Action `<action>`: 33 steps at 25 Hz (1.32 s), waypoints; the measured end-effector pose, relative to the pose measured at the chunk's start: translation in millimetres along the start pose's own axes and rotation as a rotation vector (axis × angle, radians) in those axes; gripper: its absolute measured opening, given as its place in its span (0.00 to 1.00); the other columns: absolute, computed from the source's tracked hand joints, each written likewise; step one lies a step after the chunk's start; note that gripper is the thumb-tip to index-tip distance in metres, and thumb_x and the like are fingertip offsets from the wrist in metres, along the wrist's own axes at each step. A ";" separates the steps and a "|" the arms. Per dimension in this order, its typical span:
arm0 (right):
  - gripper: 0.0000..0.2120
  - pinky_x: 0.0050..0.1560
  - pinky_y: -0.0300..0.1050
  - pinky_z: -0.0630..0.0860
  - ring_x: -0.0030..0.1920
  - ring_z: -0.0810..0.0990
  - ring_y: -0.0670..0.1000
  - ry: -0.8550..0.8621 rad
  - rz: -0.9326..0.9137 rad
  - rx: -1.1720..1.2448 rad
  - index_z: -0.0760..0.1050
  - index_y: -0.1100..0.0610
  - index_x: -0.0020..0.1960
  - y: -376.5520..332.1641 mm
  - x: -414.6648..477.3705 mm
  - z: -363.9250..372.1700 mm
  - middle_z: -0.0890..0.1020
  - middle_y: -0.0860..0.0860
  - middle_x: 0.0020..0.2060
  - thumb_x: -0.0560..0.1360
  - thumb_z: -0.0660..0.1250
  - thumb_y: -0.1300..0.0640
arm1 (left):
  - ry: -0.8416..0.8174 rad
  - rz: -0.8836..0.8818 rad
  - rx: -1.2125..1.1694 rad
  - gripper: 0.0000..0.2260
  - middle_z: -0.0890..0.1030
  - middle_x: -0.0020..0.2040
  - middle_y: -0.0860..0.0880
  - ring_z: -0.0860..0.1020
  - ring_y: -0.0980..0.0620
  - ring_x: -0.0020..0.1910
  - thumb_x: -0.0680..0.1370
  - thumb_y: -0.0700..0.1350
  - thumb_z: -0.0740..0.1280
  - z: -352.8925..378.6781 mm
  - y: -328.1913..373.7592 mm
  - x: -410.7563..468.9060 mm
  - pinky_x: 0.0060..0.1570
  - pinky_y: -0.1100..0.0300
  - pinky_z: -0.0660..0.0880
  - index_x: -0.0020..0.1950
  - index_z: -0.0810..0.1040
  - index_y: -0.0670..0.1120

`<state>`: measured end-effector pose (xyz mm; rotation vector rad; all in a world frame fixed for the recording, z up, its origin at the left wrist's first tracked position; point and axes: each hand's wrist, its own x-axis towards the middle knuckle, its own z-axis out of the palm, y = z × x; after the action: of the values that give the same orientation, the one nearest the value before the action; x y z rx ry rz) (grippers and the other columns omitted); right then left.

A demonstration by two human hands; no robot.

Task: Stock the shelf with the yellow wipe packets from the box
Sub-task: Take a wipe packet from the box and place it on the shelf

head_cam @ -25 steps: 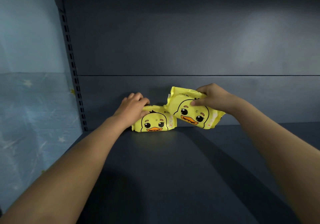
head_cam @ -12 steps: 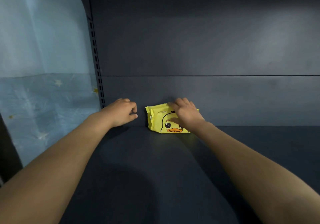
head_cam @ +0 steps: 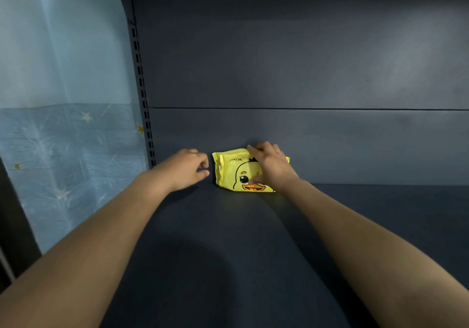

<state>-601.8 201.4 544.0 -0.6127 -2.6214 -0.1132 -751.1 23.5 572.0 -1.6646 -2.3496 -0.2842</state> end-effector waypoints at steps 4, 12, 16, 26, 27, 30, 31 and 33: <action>0.41 0.69 0.50 0.61 0.69 0.62 0.55 -0.024 0.003 -0.017 0.56 0.53 0.75 -3.2 -2.3 -10.5 0.63 0.54 0.69 0.69 0.73 0.47 | 0.011 0.003 -0.027 0.10 0.74 0.52 0.50 0.72 0.52 0.55 0.78 0.49 0.62 -0.9 9.3 -3.4 0.56 0.57 0.71 0.55 0.75 0.46; 0.28 0.63 0.52 0.67 0.66 0.68 0.57 -0.139 0.060 -0.137 0.66 0.57 0.69 10.3 -31.5 -72.7 0.71 0.56 0.65 0.75 0.64 0.43 | 0.031 -0.036 0.139 0.13 0.75 0.53 0.48 0.73 0.48 0.56 0.79 0.52 0.60 -49.0 43.7 -31.2 0.53 0.55 0.71 0.56 0.75 0.46; 0.30 0.61 0.50 0.71 0.64 0.71 0.57 -0.290 0.106 -0.132 0.67 0.58 0.68 26.7 -67.9 -116.8 0.73 0.55 0.64 0.74 0.65 0.40 | 0.069 -0.052 0.272 0.14 0.74 0.56 0.48 0.71 0.48 0.59 0.79 0.53 0.58 -76.3 87.5 -52.3 0.51 0.54 0.70 0.58 0.73 0.47; 0.23 0.61 0.50 0.71 0.61 0.73 0.58 -0.206 0.107 -0.150 0.72 0.61 0.64 91.8 -217.3 -229.6 0.75 0.56 0.62 0.77 0.62 0.46 | 0.147 -0.101 0.236 0.15 0.74 0.58 0.47 0.70 0.47 0.61 0.79 0.53 0.59 -119.3 249.7 -128.6 0.54 0.52 0.70 0.61 0.72 0.47; 0.23 0.60 0.49 0.71 0.61 0.73 0.58 -0.207 0.110 -0.157 0.72 0.62 0.63 95.8 -235.8 -241.8 0.75 0.57 0.61 0.77 0.62 0.46 | 0.143 -0.109 0.214 0.15 0.74 0.59 0.47 0.70 0.47 0.61 0.78 0.53 0.59 -125.8 267.4 -137.6 0.54 0.52 0.70 0.61 0.72 0.47; 0.22 0.59 0.49 0.72 0.61 0.73 0.59 -0.169 0.141 -0.171 0.73 0.62 0.63 104.2 -272.3 -272.0 0.76 0.57 0.61 0.77 0.62 0.47 | 0.207 -0.117 0.207 0.14 0.74 0.58 0.48 0.70 0.47 0.60 0.78 0.52 0.59 -139.5 303.6 -156.9 0.54 0.52 0.70 0.60 0.72 0.47; 0.22 0.59 0.49 0.72 0.60 0.74 0.59 -0.153 0.155 -0.160 0.73 0.62 0.64 106.5 -286.9 -284.2 0.76 0.57 0.60 0.77 0.62 0.47 | 0.244 -0.119 0.206 0.14 0.74 0.57 0.48 0.71 0.47 0.59 0.78 0.51 0.58 -143.9 317.3 -165.7 0.53 0.52 0.71 0.59 0.73 0.46; 0.22 0.59 0.51 0.73 0.59 0.75 0.59 -0.111 0.181 -0.138 0.73 0.61 0.63 112.3 -313.3 -305.4 0.77 0.56 0.59 0.76 0.63 0.47 | 0.302 -0.120 0.197 0.13 0.75 0.56 0.47 0.71 0.46 0.57 0.78 0.50 0.58 -152.5 341.1 -183.3 0.53 0.52 0.71 0.58 0.74 0.46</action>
<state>-177.9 122.3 678.5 -0.9253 -2.6648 -0.2110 -357.4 -73.9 665.4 -1.2944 -2.1750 -0.2925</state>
